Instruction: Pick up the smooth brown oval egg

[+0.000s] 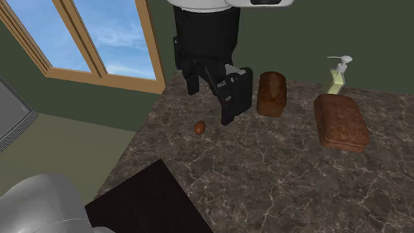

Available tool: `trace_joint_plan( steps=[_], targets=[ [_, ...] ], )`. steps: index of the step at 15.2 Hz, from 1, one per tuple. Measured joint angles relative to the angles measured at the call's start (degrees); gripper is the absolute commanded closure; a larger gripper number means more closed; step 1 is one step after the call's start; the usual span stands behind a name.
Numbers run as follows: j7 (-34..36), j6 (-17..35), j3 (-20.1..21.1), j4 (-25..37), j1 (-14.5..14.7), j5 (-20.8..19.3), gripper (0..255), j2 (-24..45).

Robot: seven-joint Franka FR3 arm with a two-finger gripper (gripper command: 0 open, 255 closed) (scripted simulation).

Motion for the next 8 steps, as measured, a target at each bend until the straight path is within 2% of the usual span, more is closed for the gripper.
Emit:
trace_joint_plan(
  steps=[3,8],
  targets=[
    [1.26,1.77,1.08,-1.47,0.25,0.51,0,0.36],
    [6.49,9.32,5.62,-6.36,1.46,2.61,0,3.15]
  ],
)
